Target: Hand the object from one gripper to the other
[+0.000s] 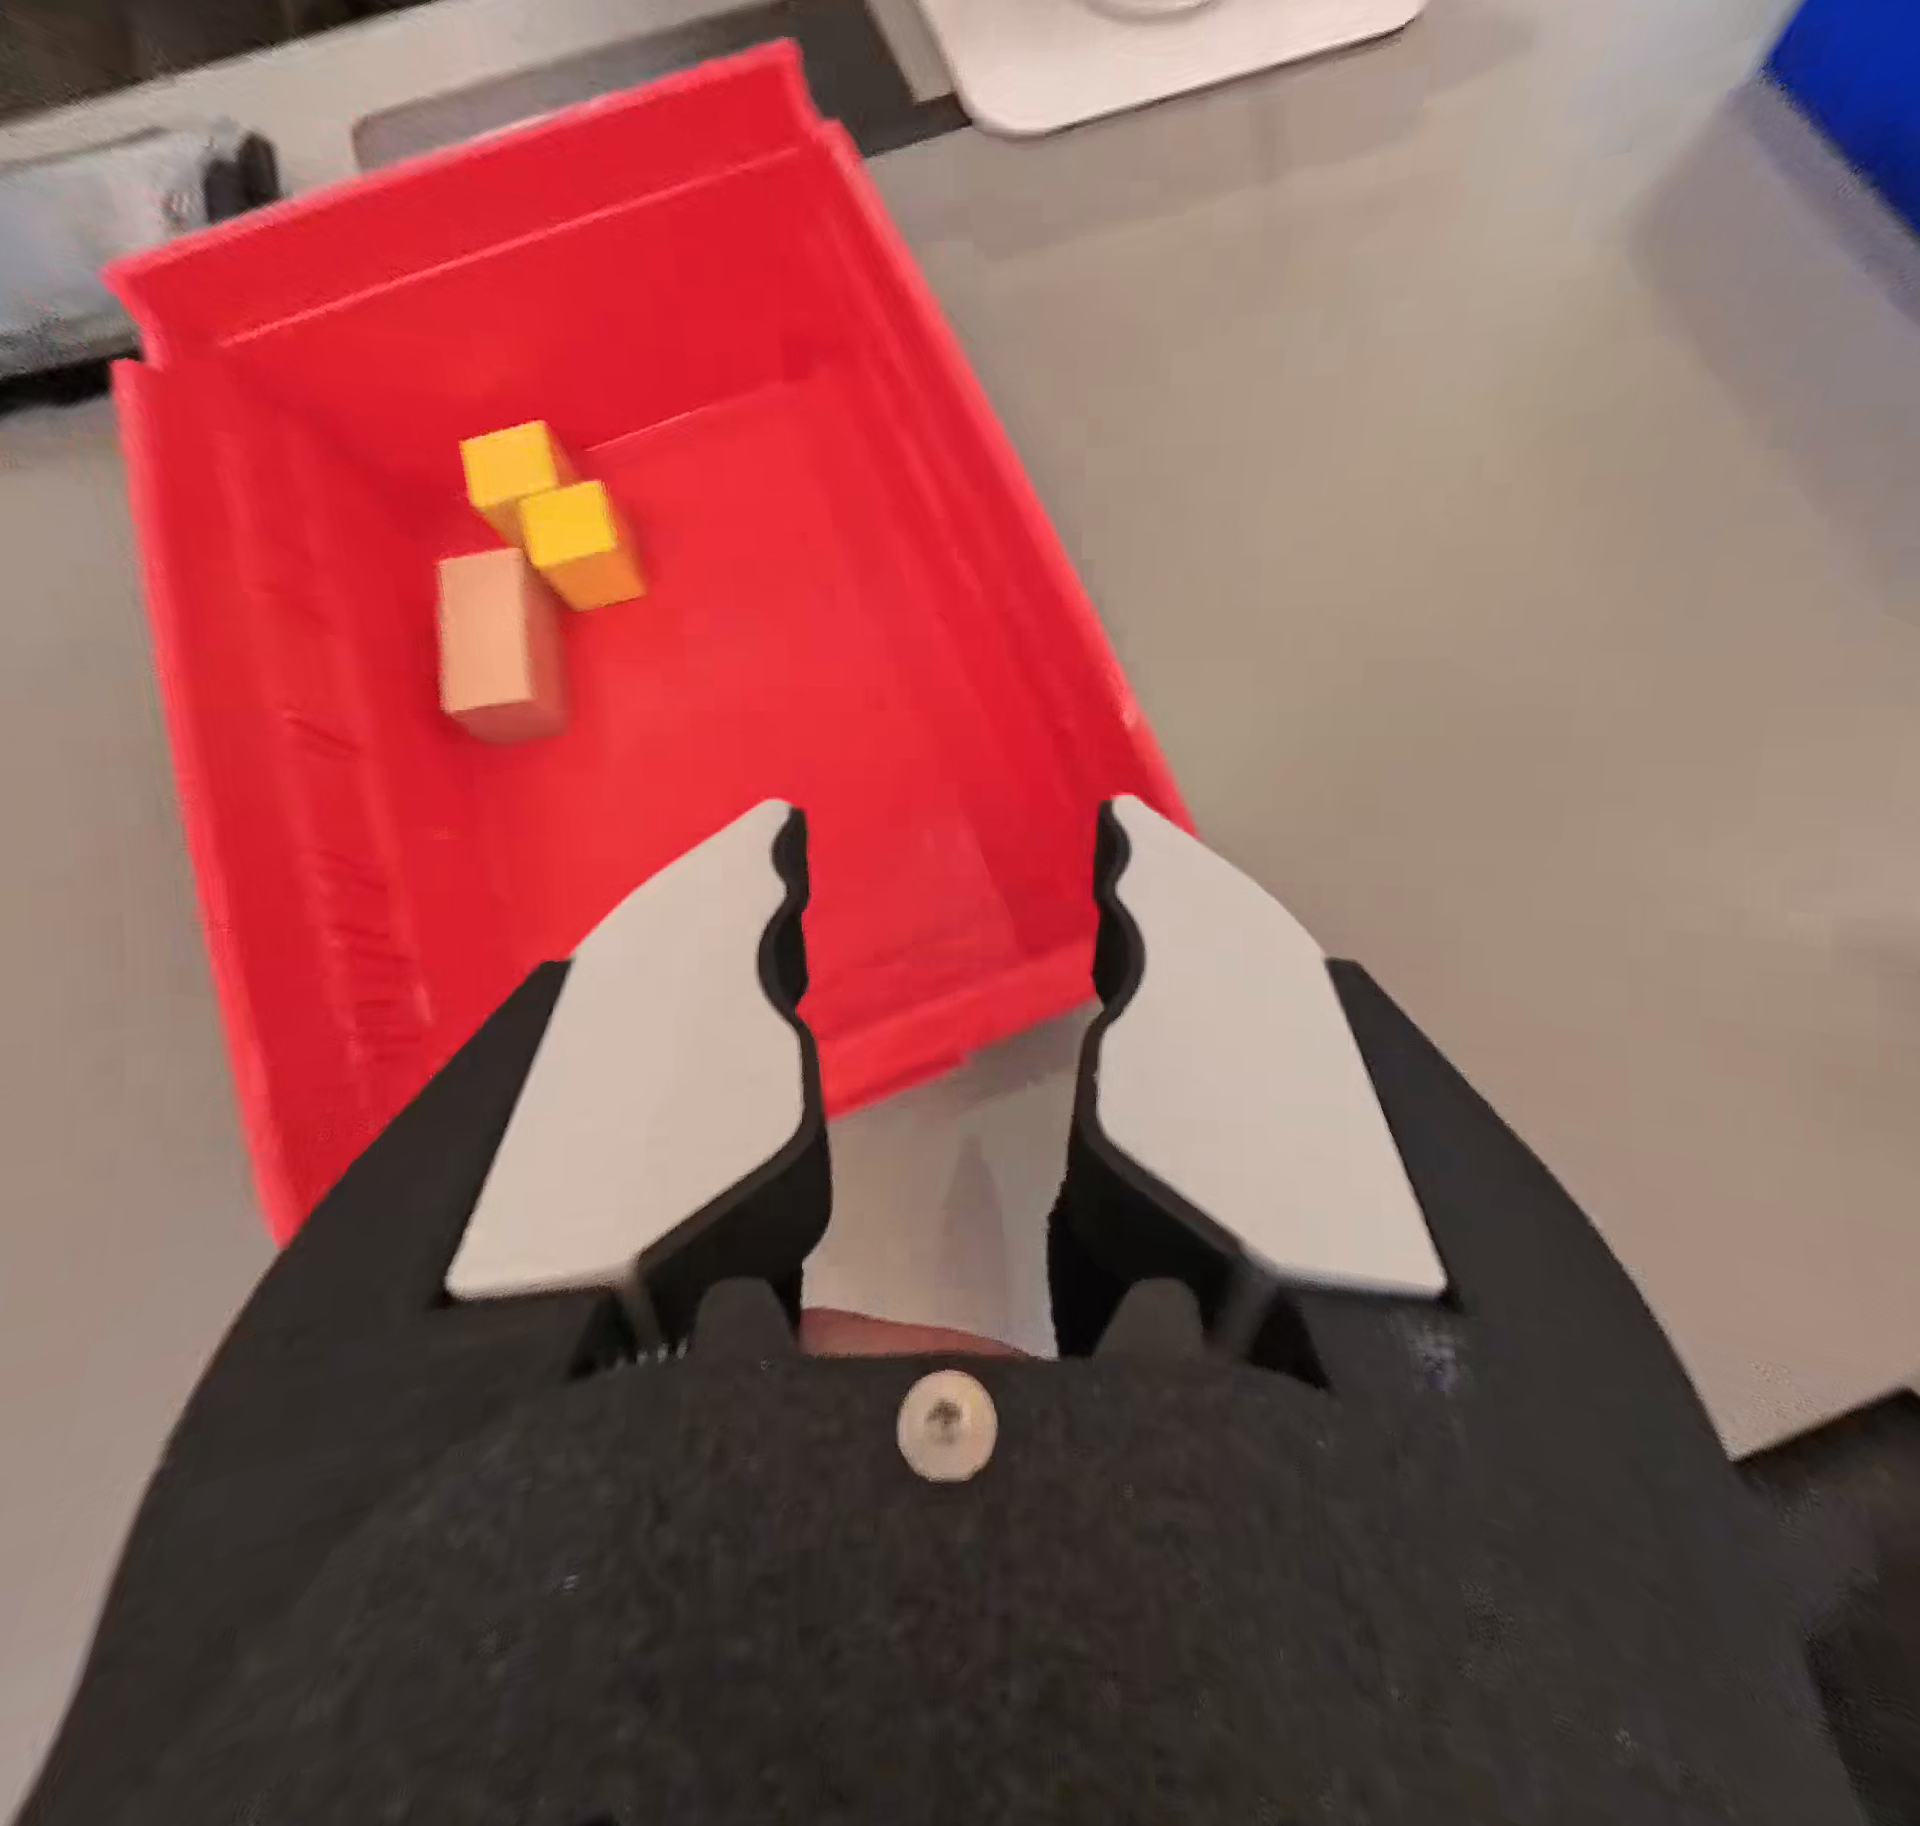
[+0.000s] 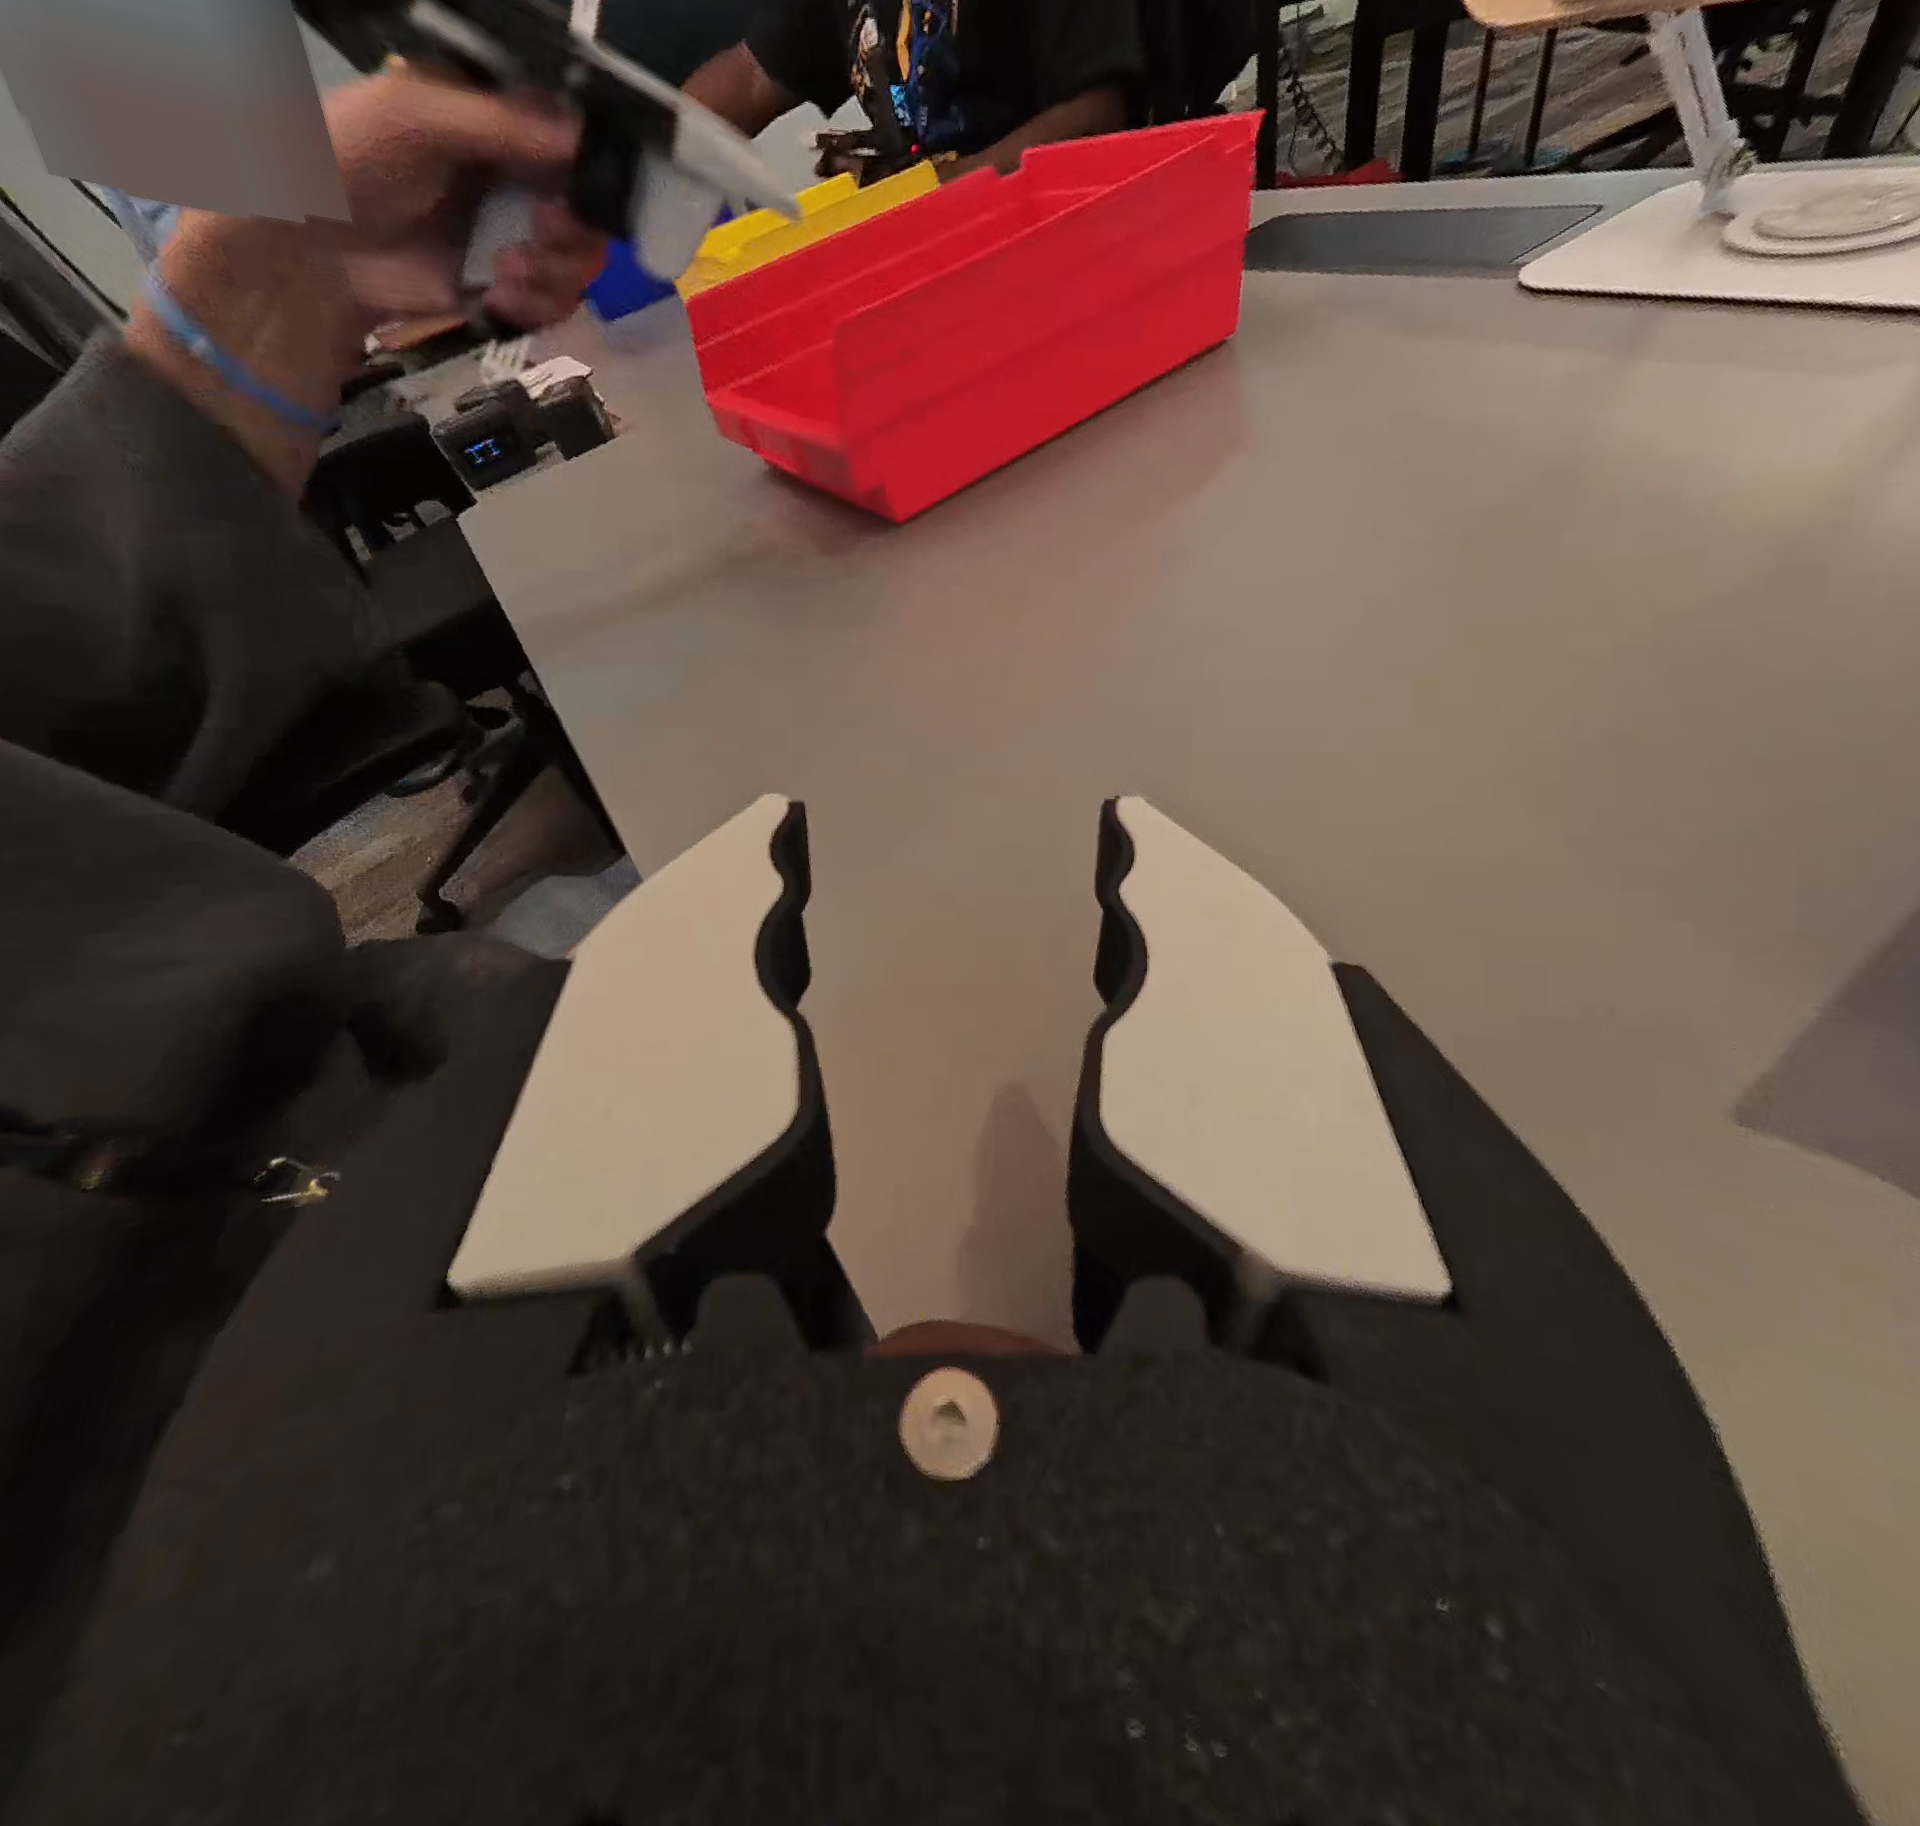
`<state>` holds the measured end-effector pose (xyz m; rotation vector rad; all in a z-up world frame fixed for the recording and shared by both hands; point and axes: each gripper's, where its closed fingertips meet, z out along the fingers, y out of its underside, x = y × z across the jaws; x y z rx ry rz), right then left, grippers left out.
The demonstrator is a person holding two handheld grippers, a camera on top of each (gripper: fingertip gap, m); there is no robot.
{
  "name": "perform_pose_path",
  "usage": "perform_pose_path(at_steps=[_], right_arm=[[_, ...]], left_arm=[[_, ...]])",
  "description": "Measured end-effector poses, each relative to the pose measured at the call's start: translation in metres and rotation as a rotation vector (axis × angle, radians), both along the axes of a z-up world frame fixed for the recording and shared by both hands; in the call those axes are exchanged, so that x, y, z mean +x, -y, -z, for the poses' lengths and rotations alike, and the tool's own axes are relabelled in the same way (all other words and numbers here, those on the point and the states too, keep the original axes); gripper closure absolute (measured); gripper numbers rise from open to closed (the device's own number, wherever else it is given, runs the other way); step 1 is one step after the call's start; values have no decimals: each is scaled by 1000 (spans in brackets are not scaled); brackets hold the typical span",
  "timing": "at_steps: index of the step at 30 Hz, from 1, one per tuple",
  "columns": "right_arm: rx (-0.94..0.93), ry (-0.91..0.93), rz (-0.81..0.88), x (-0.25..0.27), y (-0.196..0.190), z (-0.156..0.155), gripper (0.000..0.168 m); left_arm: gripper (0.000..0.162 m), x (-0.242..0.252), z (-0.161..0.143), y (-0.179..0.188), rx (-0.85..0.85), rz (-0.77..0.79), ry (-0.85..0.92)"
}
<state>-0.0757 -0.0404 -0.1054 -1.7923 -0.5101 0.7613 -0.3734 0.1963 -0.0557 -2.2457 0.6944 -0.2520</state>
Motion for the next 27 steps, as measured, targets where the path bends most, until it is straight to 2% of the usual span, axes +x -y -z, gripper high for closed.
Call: perform_pose_path(at_steps=[6, 10, 13, 18, 22, 24, 27], right_arm=[[16, 25, 7, 0, 0, 4, 117], [21, 33, -8, -4, 4, 5, 117], [15, 61, -9, -2, 4, 10, 117], [-5, 67, -19, -2, 4, 16, 117], [-33, 45, -28, -3, 3, 19, 117], [-35, 44, -27, -4, 3, 20, 118], [-44, 51, -25, -3, 2, 22, 118]], left_arm=[[110, -8, 25, -116, -285, -153, -72], [110, -20, 56, -168, -378, -241, -202], [110, -28, 81, -180, -479, -283, -243], [110, -32, 105, -192, -541, -315, -234], [123, -36, 128, -192, -589, -320, -281], [128, -37, 134, -193, -590, -315, -287], [128, -26, 124, -188, -601, -274, -177]])
